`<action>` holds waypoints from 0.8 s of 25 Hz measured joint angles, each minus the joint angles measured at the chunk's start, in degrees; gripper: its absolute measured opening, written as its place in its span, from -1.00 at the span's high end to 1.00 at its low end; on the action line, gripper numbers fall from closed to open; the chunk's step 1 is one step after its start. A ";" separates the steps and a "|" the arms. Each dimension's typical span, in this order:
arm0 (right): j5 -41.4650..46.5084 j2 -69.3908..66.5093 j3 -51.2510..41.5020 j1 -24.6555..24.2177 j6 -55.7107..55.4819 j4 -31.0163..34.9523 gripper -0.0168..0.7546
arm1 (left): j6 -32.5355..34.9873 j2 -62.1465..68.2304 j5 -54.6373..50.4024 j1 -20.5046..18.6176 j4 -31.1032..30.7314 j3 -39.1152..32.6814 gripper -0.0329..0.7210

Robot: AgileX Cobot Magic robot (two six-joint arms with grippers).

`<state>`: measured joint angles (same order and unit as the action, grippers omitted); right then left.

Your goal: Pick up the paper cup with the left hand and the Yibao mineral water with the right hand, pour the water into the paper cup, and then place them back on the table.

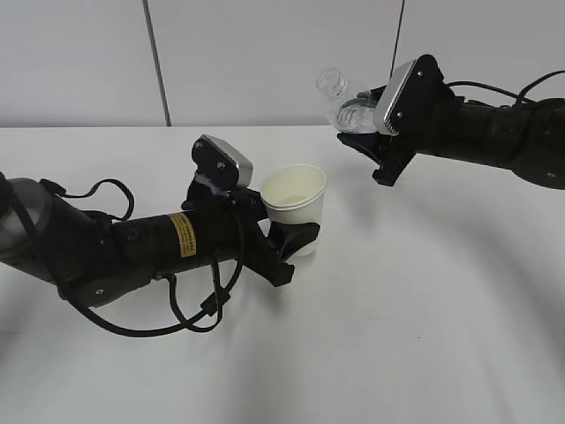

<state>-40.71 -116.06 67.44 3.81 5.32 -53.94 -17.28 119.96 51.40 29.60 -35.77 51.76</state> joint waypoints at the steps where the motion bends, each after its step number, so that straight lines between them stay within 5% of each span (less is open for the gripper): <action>1: 0.03 0.00 0.00 0.00 -3.01 0.04 -0.27 | 0.00 0.00 0.00 -0.14 0.21 0.00 -0.16; 20: 2.79 -1.41 0.00 0.00 -21.69 10.84 -0.27 | 0.00 0.00 0.05 -6.75 0.98 0.00 -0.15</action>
<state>-37.92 -117.47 67.44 3.81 -16.38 -43.10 -17.28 119.96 51.45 22.86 -34.79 51.76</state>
